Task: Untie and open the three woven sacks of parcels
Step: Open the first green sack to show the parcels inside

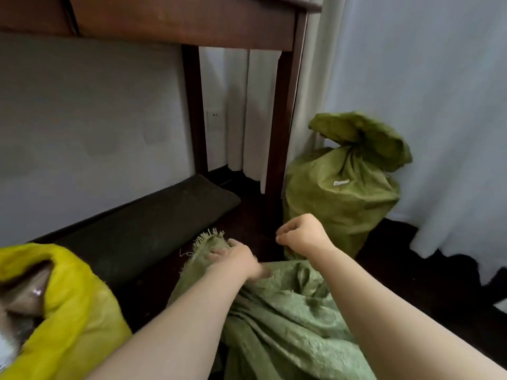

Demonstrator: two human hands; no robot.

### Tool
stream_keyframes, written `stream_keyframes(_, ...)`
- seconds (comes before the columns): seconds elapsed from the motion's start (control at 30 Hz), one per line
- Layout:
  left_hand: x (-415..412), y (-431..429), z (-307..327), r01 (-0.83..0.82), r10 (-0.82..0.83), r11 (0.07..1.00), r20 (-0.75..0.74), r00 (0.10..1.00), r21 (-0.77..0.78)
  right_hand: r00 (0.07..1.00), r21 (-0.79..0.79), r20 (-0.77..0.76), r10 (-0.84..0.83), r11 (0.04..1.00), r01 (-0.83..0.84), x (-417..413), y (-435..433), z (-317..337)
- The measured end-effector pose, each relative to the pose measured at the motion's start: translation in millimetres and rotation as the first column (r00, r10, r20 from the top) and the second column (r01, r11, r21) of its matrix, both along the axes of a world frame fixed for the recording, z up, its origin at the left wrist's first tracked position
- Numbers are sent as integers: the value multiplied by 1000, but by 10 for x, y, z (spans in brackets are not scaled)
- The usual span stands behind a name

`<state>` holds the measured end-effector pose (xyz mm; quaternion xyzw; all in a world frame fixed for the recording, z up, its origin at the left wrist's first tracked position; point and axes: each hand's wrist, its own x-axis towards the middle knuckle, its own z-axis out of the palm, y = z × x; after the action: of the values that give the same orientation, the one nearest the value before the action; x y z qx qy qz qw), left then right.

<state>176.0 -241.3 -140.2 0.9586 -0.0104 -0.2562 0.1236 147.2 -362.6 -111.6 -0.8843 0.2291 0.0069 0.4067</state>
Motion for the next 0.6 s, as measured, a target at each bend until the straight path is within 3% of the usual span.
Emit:
stream_keyframes(0.1, -195, 209, -195, -227, 225, 973, -56, 973, -36, 976, -48, -215, 35, 998, -47, -236, 130, -316)
stream_keyframes(0.2, -355, 315, -334, -362, 320, 898, -193, 927, -250, 945, -7, -326, 27, 1000, -31, -439, 223, -478)
stream_keyframes(0.27, -411, 294, -374, -410, 367, 818, -182, 912, -403, 946, 192, -324, -21, 977, 88, -555, 229, -475)
stream_keyframes(0.3, -422, 255, -351, -390, 391, 795, -99, 915, -465, 951, 345, -306, -37, 927, 147, -596, 222, -445)
stream_keyframes(0.37, -453, 154, -247, -245, 367, 823, 149, 918, -512, 974, 603, -213, -74, 775, 191, -666, 178, -323)
stream_keyframes(0.47, -701, -18, -127, 160, 119, 851, 480, 869, -501, 988, 751, -68, -139, 645, 143, -760, 114, -123)
stream_keyframes(0.53, -956, -100, -159, 406, -76, 792, 585, 807, -457, 977, 797, 37, -211, 596, 98, -789, 104, -101)
stream_keyframes(0.6, -1151, -159, -210, 512, -172, 705, 582, 795, -491, 914, 783, 146, -379, 609, 128, -791, 62, -201)
